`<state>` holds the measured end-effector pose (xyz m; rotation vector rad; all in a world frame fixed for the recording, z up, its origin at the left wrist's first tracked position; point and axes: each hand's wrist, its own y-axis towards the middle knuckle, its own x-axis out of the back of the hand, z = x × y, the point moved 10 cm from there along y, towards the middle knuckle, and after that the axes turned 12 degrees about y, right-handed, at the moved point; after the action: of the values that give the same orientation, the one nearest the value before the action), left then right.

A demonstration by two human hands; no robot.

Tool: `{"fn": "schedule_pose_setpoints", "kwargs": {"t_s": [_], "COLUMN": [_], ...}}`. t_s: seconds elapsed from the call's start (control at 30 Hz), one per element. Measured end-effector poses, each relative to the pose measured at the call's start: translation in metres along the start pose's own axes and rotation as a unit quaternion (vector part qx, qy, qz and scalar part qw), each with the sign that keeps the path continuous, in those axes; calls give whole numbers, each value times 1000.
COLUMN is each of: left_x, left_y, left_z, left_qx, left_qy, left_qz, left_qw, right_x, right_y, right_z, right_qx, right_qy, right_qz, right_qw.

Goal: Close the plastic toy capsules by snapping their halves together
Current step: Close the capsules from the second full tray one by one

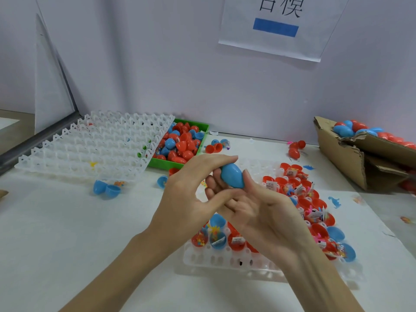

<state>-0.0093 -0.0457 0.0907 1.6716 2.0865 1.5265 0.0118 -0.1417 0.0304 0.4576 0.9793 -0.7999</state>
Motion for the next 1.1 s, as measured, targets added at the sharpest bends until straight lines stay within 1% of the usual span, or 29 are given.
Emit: {"fn": "schedule_pose_setpoints", "kwargs": {"t_s": [0.23,0.4,0.57,0.67,0.73,0.77,0.8,0.83,0.87,0.9,0.93,1.0,1.1], "left_x": [7,10,11,5,-4,-9,-14,-18,-21,-22,-21,-22,-33], "left_y": [1,1,0,2,3,3,2,1,0,0,0,-3,-10], "left_z": [-10,-14,-16,-9,-1,3,8,13,18,23,30,42,51], "left_qx": [-38,-59,-68,-38,-7,11,33,58,89,127,170,247,298], "left_qy": [33,32,27,14,-5,-23,-51,-90,-134,-172,-200,-238,-272], "left_qz": [-25,-34,-38,-12,25,49,75,97,110,108,91,67,94], "left_qw": [998,997,997,999,1000,998,995,989,981,971,961,937,910], "right_x": [-5,-2,-5,1,7,8,9,9,6,-3,-12,-23,-32], "right_y": [3,2,0,0,1,0,-2,-7,-14,-22,-26,-28,-34], "right_z": [-8,-5,-2,2,9,15,23,35,47,57,60,56,50], "right_qx": [-1,13,17,30,66,97,138,191,251,307,343,374,419], "right_qy": [22,3,-19,-22,-57,-96,-158,-245,-343,-433,-504,-599,-683], "right_qz": [17,3,14,-9,-41,-56,-75,-104,-136,-152,-151,-140,-141], "right_qw": [1000,1000,1000,999,995,989,975,945,895,834,778,694,582]}}
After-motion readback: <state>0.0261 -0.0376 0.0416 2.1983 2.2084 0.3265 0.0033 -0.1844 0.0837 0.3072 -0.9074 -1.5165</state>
